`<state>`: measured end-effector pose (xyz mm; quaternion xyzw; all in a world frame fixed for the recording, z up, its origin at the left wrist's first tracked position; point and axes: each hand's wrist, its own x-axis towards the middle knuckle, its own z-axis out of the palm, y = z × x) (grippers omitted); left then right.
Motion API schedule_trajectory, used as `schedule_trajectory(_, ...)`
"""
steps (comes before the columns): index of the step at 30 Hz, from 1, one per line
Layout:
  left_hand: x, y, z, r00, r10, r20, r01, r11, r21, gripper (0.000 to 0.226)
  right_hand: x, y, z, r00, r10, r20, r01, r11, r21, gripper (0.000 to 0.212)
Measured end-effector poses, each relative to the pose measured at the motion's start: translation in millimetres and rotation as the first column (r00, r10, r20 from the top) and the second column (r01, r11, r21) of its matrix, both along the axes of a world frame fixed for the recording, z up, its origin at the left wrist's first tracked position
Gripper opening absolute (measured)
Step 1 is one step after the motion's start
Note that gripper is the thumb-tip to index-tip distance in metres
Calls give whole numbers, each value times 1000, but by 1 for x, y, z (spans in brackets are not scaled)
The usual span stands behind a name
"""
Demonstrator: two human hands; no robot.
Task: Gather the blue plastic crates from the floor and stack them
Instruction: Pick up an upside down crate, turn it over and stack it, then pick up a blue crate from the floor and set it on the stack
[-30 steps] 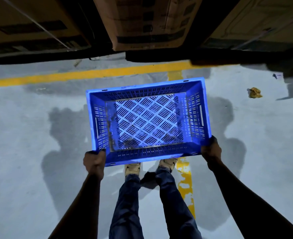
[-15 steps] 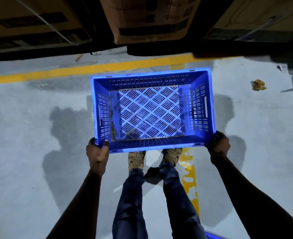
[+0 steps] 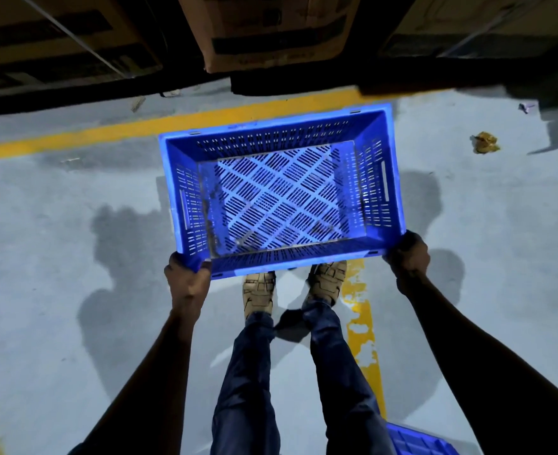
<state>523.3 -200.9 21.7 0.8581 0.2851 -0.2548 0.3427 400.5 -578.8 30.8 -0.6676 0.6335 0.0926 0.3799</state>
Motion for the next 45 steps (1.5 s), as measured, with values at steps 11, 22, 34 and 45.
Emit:
schedule_trajectory(11, -11, -22, 20, 995, -67, -75, 78, 986, 148, 71, -22, 24, 3, 999, 44, 31, -44, 999, -4, 34)
schedule_trajectory(22, -43, -58, 111, 916, -394, -75, 393, 919, -31, 73, -88, 109, 139, 980, 34, 198, -40, 999, 29, 56)
schedule_trajectory(34, -115, -53, 325, 664, -732, 156, 716, 561, -416, 41, -194, 173, 325, 899, -78, 430, 131, 987, -94, 43)
schedule_trajectory(45, -244, -33, 428, 250, -888, 387, 922, 96, -375, 36, -364, 269, 418, 734, -332, 592, 502, 853, -144, 35)
